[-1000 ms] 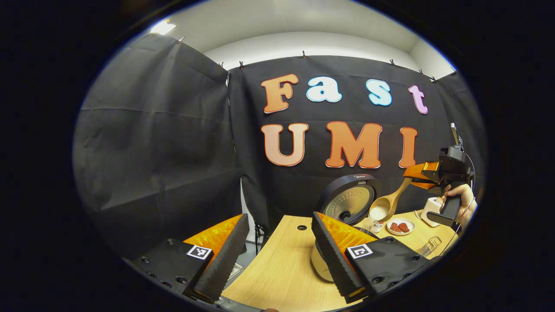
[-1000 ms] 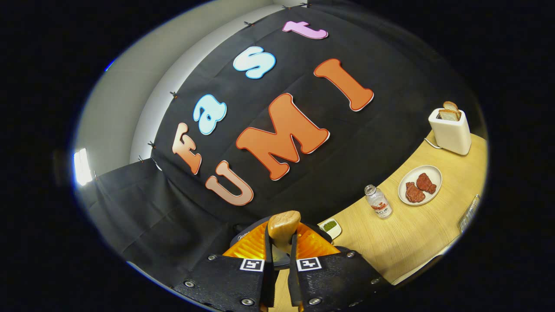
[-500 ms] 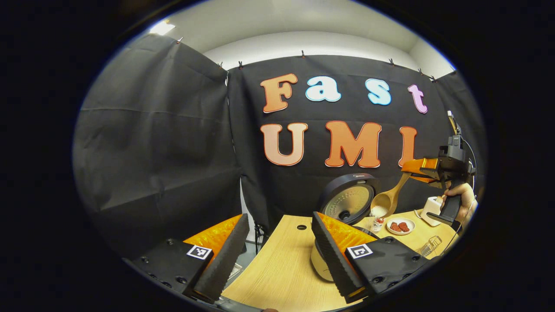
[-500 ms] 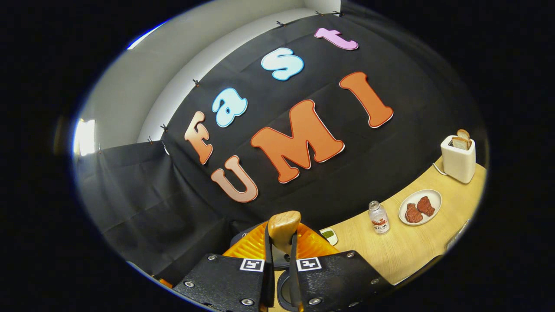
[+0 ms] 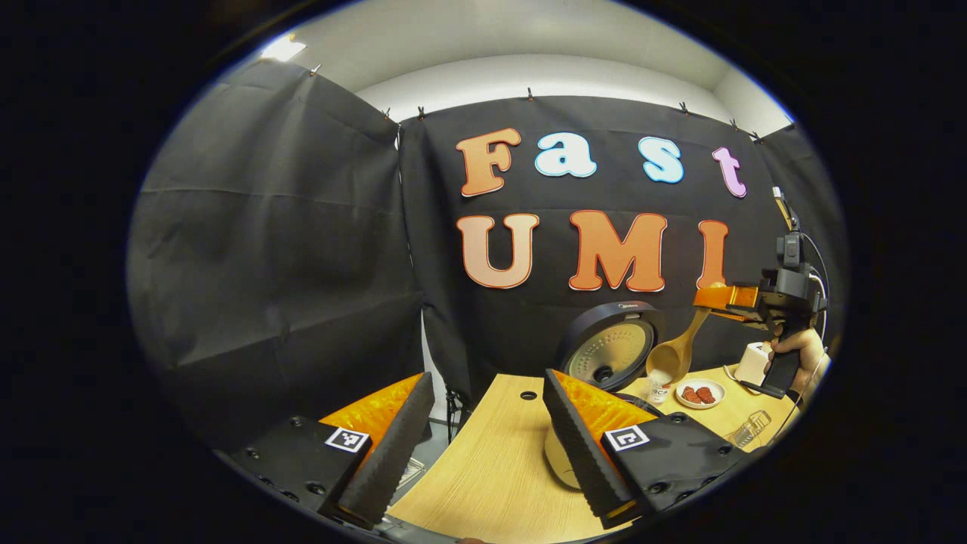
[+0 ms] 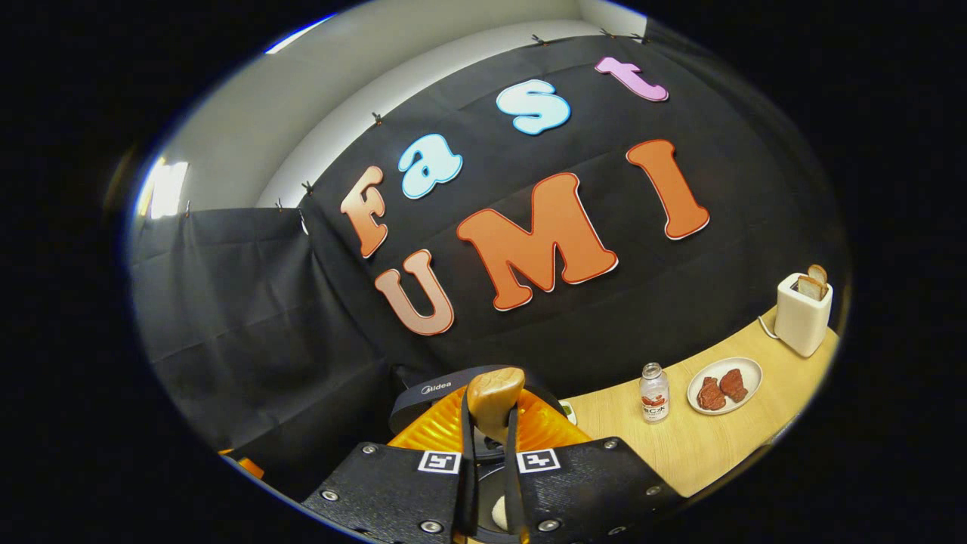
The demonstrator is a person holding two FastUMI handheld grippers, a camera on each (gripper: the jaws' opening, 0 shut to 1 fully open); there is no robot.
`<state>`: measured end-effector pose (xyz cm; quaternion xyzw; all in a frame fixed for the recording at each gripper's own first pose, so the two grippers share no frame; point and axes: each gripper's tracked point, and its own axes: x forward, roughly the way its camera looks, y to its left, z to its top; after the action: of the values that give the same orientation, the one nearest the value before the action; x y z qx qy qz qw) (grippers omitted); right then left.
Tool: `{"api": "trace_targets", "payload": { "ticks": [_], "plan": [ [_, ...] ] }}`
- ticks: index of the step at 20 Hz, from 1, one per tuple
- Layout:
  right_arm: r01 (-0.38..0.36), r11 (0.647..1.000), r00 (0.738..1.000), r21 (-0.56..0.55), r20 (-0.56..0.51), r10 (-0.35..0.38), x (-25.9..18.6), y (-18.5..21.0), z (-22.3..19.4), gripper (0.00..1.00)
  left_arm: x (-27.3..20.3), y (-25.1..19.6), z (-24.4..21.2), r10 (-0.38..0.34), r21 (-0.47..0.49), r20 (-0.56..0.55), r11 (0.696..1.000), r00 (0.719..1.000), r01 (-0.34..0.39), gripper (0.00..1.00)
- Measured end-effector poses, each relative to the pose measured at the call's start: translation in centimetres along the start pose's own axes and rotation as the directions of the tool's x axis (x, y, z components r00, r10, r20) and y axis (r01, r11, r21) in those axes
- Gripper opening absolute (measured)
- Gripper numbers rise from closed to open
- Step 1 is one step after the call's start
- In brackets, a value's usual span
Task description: Close the left gripper, press the button to open the rice cooker; take a wooden spoon from the chopstick holder with the right hand, scoop a spoonful of rice and pour it into the rice cooker, then put the wooden spoon back into the chopstick holder.
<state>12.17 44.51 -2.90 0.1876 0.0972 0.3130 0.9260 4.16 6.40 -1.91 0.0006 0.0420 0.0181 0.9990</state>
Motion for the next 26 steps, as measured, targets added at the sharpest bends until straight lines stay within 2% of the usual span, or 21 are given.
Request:
{"api": "trace_targets", "payload": {
  "ticks": [7, 15, 18, 21, 22, 26],
  "plan": [
    [-0.031, 0.987, 0.999, -0.158, -0.013, 0.029, 0.4, 0.4, -1.9, 0.13, -0.4, 0.5, -0.3, 0.010, -0.001, -0.003, 1.000, 1.000, -0.010, 0.94],
    [-0.076, 0.947, 0.996, -0.313, -0.064, 0.059, 0.4, 0.8, -5.5, 0.13, -1.0, 1.2, -1.1, 0.029, 0.006, -0.018, 1.000, 0.999, -0.029, 0.94],
    [-0.089, 0.944, 0.994, -0.318, -0.091, 0.063, 0.7, 0.6, -7.0, 0.13, -1.1, 1.3, -1.4, 0.040, 0.011, -0.029, 0.999, 0.999, -0.039, 0.95],
    [-0.089, 0.959, 0.992, -0.268, -0.111, 0.061, 0.5, 0.1, -7.8, 0.13, -1.4, 1.3, -1.8, 0.039, 0.009, -0.039, 0.999, 0.998, -0.039, 0.94],
    [-0.087, 0.966, 0.992, -0.245, -0.114, 0.060, 0.5, 0.0, -7.9, 0.13, -1.5, 1.1, -1.8, 0.038, 0.009, -0.038, 0.999, 0.999, -0.038, 0.98],
    [-0.065, 0.982, 0.995, -0.178, -0.093, 0.049, -0.8, -1.5, -5.7, 0.13, -1.2, 0.4, -1.2, 0.022, 0.002, -0.020, 1.000, 1.000, -0.022, 0.98]
  ]
}}
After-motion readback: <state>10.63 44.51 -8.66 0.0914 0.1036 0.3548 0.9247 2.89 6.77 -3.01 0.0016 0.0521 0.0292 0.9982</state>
